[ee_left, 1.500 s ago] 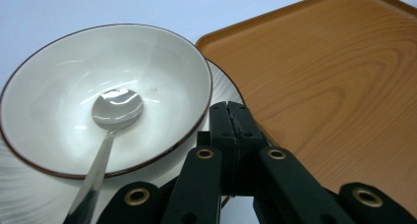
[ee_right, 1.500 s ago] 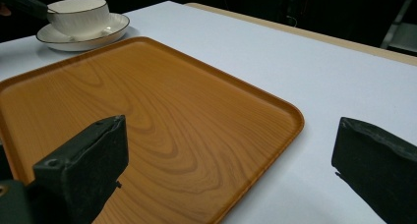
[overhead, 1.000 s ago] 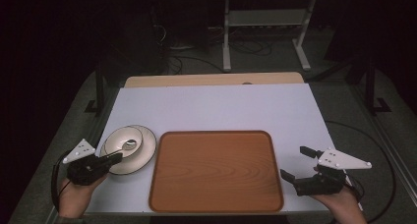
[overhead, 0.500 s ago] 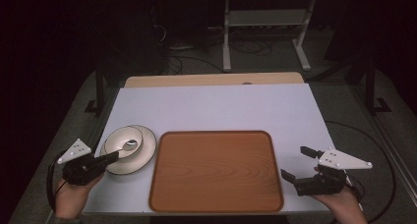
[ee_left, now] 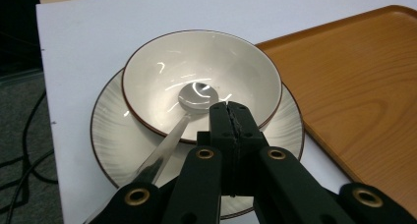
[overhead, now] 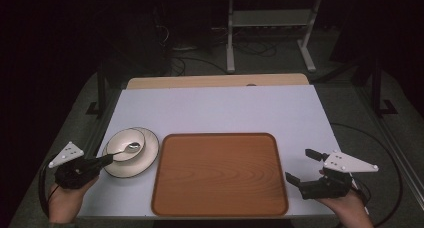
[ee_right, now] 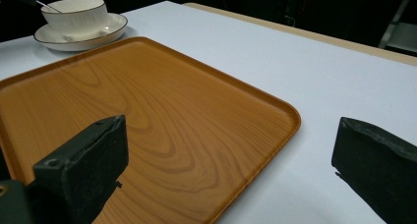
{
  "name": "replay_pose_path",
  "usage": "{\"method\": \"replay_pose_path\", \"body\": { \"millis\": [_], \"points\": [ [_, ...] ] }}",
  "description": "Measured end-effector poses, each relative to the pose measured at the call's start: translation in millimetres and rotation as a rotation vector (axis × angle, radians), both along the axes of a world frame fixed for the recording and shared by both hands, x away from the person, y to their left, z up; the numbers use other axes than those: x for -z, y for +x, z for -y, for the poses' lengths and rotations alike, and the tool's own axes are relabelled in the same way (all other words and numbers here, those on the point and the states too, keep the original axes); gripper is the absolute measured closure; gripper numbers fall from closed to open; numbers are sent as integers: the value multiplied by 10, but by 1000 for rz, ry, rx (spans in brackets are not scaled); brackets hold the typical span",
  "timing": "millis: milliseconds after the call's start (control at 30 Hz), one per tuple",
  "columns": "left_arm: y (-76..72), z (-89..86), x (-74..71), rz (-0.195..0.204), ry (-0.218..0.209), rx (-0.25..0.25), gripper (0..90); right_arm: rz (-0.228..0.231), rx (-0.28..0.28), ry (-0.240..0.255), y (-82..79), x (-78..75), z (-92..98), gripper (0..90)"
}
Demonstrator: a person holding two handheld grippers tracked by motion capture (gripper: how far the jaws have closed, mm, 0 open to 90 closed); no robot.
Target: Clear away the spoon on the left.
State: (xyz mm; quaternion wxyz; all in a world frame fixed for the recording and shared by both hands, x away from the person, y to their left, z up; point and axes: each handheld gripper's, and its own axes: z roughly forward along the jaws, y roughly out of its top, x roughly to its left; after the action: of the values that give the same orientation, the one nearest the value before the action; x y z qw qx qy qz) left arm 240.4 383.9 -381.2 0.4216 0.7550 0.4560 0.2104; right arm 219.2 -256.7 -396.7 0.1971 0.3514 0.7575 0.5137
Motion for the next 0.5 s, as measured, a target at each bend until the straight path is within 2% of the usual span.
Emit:
{"method": "replay_pose_path", "body": {
  "millis": [267,500],
  "points": [
    [9,-44,-10,5,-3,-17,898,-1,2,2,3,-2,3,2],
    [14,-94,-24,13,14,-30,898,1,0,3,1,-2,1,2]
  ]
}}
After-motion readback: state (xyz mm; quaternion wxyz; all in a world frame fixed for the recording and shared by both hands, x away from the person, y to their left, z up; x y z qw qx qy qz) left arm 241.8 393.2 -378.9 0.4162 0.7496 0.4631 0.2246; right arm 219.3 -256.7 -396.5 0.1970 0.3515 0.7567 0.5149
